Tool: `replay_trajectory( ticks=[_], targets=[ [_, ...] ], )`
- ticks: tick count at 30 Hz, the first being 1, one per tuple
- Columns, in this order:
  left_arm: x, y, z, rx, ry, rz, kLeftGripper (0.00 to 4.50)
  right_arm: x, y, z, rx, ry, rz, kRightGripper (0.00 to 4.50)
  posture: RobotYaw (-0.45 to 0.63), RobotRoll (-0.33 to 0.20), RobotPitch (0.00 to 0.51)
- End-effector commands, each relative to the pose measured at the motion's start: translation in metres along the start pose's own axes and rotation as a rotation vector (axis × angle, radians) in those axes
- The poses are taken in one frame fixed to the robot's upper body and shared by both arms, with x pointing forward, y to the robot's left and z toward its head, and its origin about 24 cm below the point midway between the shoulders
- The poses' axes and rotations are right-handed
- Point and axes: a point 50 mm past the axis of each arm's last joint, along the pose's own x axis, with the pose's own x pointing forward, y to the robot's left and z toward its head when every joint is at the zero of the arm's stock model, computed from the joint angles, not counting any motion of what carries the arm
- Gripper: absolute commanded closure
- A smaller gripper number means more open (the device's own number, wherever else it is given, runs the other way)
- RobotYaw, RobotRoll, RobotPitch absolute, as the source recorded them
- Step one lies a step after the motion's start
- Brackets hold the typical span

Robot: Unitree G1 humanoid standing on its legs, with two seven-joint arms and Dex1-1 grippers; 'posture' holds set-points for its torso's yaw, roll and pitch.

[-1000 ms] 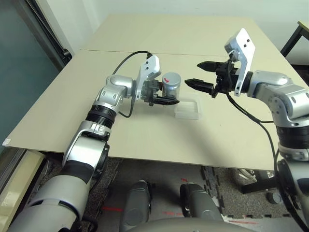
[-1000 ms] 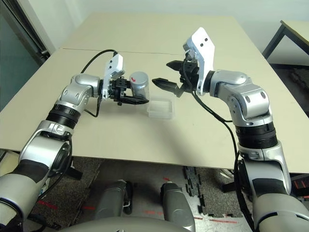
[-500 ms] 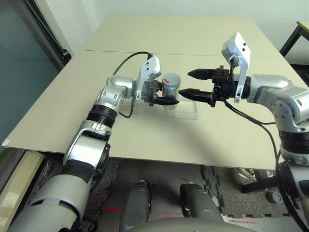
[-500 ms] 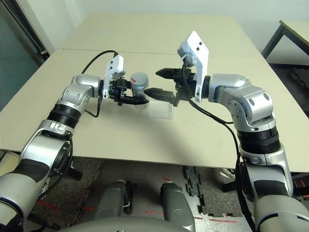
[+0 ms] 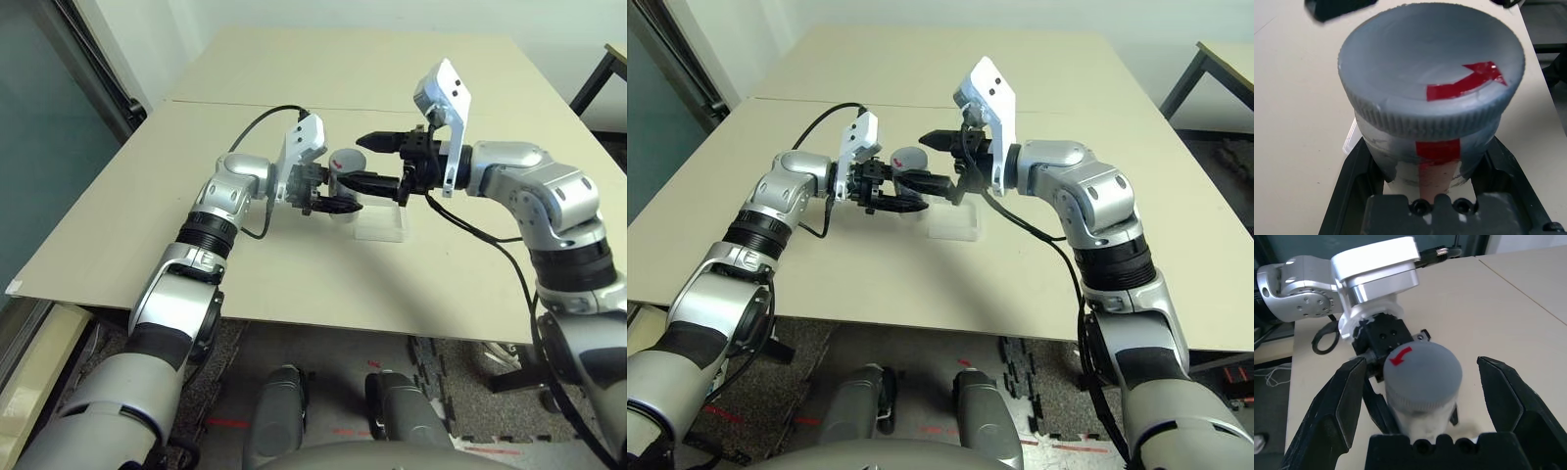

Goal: Pour the medicine from the bottle into the box.

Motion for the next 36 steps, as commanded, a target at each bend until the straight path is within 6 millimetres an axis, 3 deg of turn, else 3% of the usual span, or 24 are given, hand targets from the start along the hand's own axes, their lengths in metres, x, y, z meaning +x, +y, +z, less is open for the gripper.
replay_trajectory(
  ticks=[1, 12, 18, 27, 36],
  targets=[
    [0.0, 0.001, 0.006, 0.027, 0.002, -0.003, 1.93, 0.006, 0.0, 0.001, -0.016, 0.006, 0.009, 0.0, 0.02, 0.0, 0.078],
    [0.0, 0.0, 0.005, 0.024, -0.001, 0.0, 1.93, 0.01, -0.003, -0.001, -0.005, -0.002, 0.004, 0.0, 0.02, 0.0, 0.078],
    [0.0, 0.0, 0.005, 0.024, 0.001, 0.001, 1.93, 0.011, 0.001, -0.001, 0.002, 0.0, 0.028, 1.92, 0.03, 0.0, 0.08],
    [0.0, 0.001, 0.001, 0.017, 0.01, 0.003, 1.93, 0.006, 0.002, 0.01, 0.025, -0.017, 0.035, 1.92, 0.02, 0.0, 0.086],
    [0.0, 0.0, -0.004, 0.011, 0.02, 0.007, 1.94, 0.0, -0.012, 0.026, 0.045, -0.048, -0.071, 1.92, 0.02, 0.0, 0.087]
  ],
)
